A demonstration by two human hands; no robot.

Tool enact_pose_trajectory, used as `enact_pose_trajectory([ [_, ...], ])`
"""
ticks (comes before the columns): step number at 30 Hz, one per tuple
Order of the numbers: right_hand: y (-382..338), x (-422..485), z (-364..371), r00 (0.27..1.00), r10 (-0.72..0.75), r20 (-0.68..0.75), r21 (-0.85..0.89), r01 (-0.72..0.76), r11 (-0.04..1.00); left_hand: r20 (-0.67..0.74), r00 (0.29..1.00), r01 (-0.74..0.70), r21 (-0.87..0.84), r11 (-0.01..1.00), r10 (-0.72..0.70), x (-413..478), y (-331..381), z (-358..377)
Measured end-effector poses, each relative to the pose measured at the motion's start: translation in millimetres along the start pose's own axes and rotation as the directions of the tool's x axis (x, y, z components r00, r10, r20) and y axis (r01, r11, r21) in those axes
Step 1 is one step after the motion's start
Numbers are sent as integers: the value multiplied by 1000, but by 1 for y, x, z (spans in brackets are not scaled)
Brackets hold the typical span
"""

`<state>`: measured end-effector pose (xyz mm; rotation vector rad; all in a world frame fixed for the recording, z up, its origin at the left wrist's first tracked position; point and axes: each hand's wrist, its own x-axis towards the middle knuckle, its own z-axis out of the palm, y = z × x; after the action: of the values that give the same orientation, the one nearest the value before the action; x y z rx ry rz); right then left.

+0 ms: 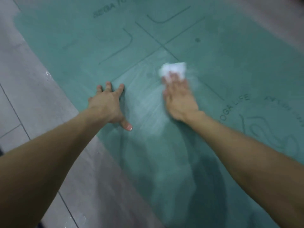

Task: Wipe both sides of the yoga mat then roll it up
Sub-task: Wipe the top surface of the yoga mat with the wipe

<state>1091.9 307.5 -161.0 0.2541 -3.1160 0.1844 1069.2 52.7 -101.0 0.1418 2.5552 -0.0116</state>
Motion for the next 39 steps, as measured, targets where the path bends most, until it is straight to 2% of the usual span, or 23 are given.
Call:
enact_pose_trajectory([
  [2,-16,-6,3,893,-429,138,-1,433,901,10,1000,6,14,1000,-6,0,2,0],
  [3,-5,6,-4,849,-495,186,1,504,864,9,1000,6,19,1000,-7,-1,2,1],
  [4,13,25,-11,885,-435,165,-22,445,895,9,1000,3,22,1000,-3,-2,3,1],
  [6,42,59,-18,993,-11,117,-39,16,999,12,1000,-7,24,1000,6,-2,4,0],
  [8,21,72,-11,976,195,102,18,-197,980,12,1000,-1,25,1000,0,-2,4,-2],
  [10,-23,68,-1,988,-108,112,30,105,994,13,1000,-3,26,1000,3,-2,5,-2],
  [11,-32,63,3,940,-303,159,17,304,953,9,1000,-3,27,1000,3,-2,4,-1],
  [13,-13,84,-3,882,-429,196,-4,438,899,13,1000,0,21,1000,0,-3,3,-1],
  [15,21,118,-18,985,-62,159,-26,67,997,11,1000,4,16,1000,-4,-4,3,0],
  [17,16,132,-19,953,256,164,8,-261,965,-2,1000,15,14,1000,-15,-5,3,0],
  [19,-29,116,-10,988,18,154,29,-23,999,-15,1000,19,12,1000,-18,-6,2,-1],
  [21,-47,82,0,907,-366,208,39,366,930,-25,1000,16,8,1000,-16,-6,2,-1],
  [22,-35,79,-1,866,-452,214,25,457,889,-25,1000,16,4,1000,-16,-7,2,-1],
  [23,-15,83,-6,892,-406,199,-14,417,909,-22,1000,15,1,1000,-15,-8,3,-1],
  [25,28,98,-22,987,6,162,-59,4,998,-24,1000,14,-3,1000,-14,-10,2,0],
  [27,40,89,-27,961,220,169,-3,-223,975,-20,1000,2,-3,1000,-2,-9,0,-1],
  [28,25,69,-25,974,159,162,28,-166,986,-19,1000,-6,0,1000,6,-9,-1,-2],
  [30,-16,5,-19,968,-167,186,53,160,986,-28,1000,-6,4,1000,6,-9,-3,-2],
  [32,-30,-63,-19,832,-494,251,106,484,869,-27,1000,-12,5,1000,12,-11,-5,0],
  [33,-16,-73,-24,792,-550,267,78,551,831,-30,999,-13,7,1000,13,-11,-6,1],
  [34,6,-68,-29,819,-510,263,36,519,854,-26,1000,-16,7,1000,16,-12,-7,0],
  [36,62,-39,-41,954,-189,231,-92,215,972,-19,1000,-13,4,1000,13,-17,-4,0],
  [39,96,-23,-44,963,211,169,-51,-205,977,-123,992,36,-27,999,-39,-33,4,5],
])
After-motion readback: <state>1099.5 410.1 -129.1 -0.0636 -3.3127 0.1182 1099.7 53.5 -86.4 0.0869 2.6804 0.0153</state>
